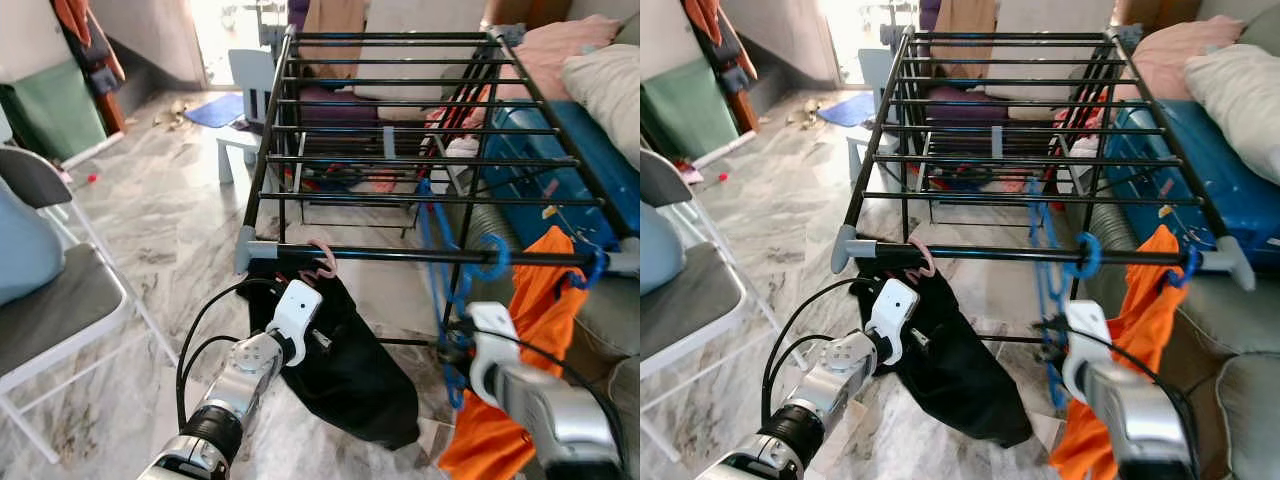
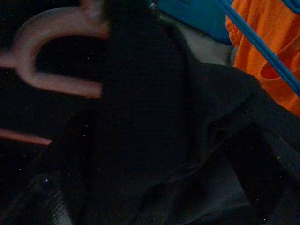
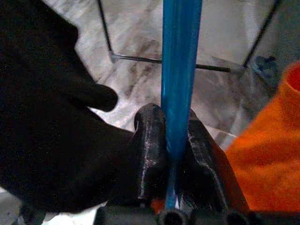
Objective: Hang hanger
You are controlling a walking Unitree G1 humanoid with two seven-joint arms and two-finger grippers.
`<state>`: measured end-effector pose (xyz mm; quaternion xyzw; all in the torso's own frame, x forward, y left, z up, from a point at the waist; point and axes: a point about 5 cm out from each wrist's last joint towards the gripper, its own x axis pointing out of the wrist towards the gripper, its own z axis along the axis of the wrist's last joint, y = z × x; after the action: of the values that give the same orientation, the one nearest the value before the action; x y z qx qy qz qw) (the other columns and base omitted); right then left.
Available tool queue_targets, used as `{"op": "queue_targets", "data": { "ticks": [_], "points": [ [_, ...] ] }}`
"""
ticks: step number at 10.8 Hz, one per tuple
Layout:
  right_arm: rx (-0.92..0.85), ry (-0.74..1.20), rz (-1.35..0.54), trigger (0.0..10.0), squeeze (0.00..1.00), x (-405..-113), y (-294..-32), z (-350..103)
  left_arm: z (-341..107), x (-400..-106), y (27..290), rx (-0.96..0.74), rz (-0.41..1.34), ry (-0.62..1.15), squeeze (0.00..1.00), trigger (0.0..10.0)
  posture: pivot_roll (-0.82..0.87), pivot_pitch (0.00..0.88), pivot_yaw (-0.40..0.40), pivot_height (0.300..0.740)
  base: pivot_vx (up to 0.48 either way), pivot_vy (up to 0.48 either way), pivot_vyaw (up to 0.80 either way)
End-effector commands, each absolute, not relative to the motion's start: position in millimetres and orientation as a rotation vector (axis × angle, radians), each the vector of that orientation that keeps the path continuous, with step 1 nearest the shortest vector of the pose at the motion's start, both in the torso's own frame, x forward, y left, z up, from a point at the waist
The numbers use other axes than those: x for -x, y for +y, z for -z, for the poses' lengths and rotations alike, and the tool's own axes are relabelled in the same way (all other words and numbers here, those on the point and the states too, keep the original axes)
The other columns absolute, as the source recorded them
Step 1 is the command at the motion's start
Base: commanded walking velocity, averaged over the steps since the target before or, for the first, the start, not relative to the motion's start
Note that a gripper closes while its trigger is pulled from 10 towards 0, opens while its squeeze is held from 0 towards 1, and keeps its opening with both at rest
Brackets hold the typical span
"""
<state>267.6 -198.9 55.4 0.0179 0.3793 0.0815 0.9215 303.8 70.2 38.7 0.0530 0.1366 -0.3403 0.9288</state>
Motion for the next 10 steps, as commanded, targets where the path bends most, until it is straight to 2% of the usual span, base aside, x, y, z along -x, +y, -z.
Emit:
{"op": "queue_targets", "data": {
  "ticks": [1,6,10],
  "points": [
    [-0.031,0.814,-0.196,10.0,0.00,-270,-195,-54,-39,-304,72,-0.131,0.695,0.283,0.00,10.0,0.02,0.000,-0.017,0.740,0.000,0.000,0.00],
    [-0.102,0.887,-0.100,10.0,0.00,-278,-213,-38,-37,-302,74,-0.143,0.708,0.309,0.00,10.0,0.03,0.000,-0.017,0.740,0.000,0.000,0.00],
    [-0.182,0.906,-0.020,10.0,0.00,-271,-225,-24,-36,-302,73,-0.145,0.714,0.326,0.00,10.0,0.03,0.000,-0.016,0.740,0.000,0.000,0.00]
  ]
}}
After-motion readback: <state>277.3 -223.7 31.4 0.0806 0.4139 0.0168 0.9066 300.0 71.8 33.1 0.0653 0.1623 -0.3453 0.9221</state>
